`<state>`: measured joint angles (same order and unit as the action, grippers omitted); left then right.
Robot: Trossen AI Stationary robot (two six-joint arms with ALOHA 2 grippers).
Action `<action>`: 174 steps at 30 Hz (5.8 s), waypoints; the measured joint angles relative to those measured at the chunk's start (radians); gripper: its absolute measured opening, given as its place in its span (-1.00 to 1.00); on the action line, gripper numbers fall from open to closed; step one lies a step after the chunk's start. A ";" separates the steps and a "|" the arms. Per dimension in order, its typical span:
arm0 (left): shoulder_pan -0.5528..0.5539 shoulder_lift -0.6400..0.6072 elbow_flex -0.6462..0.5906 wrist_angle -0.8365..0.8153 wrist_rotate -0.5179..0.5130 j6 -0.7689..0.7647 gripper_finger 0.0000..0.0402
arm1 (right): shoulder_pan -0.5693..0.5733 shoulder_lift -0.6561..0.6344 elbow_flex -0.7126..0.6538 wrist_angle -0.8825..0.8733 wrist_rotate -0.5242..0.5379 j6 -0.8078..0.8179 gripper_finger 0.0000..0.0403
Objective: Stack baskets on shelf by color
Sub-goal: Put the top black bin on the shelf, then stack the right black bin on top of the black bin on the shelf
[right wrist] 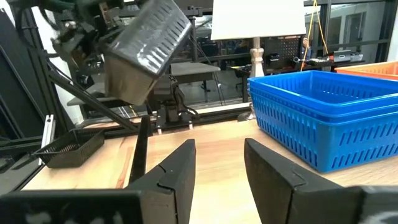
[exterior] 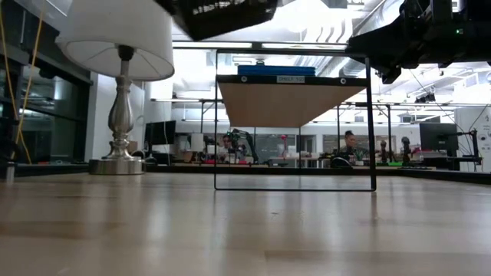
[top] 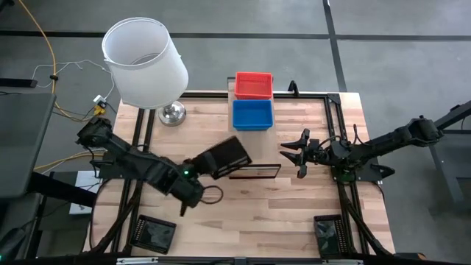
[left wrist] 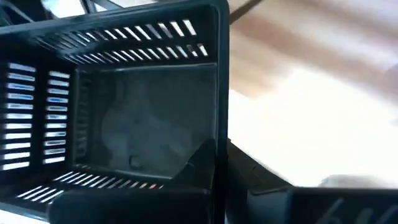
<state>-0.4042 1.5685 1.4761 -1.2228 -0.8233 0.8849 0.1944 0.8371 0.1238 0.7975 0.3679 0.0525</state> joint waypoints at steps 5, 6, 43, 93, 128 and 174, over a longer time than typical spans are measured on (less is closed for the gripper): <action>0.061 0.052 0.000 0.130 -0.091 0.346 -1.00 | 0.000 0.000 0.000 0.000 0.008 0.000 -0.38; 0.072 0.061 0.000 0.158 -0.100 0.402 -1.00 | 0.000 0.000 0.000 -0.001 0.015 0.000 -0.38; 0.201 0.191 0.000 0.495 0.024 0.719 -0.89 | 0.000 0.000 0.000 -0.015 0.026 0.018 -0.38; 0.171 -0.351 -0.458 0.863 0.227 -0.693 -0.99 | 0.000 -0.001 0.000 0.009 0.035 0.018 -0.38; 0.167 -0.412 -1.263 2.296 0.367 -0.751 -1.00 | 0.621 0.272 0.864 -1.688 -0.193 1.138 -0.38; 0.167 -0.411 -1.262 2.266 0.367 -0.751 -1.00 | 0.841 0.722 0.710 -1.707 -0.445 1.144 -0.40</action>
<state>-0.2373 1.1576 0.2138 1.0429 -0.4561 0.1341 1.0351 1.5589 0.8333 -0.9098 -0.0769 1.1965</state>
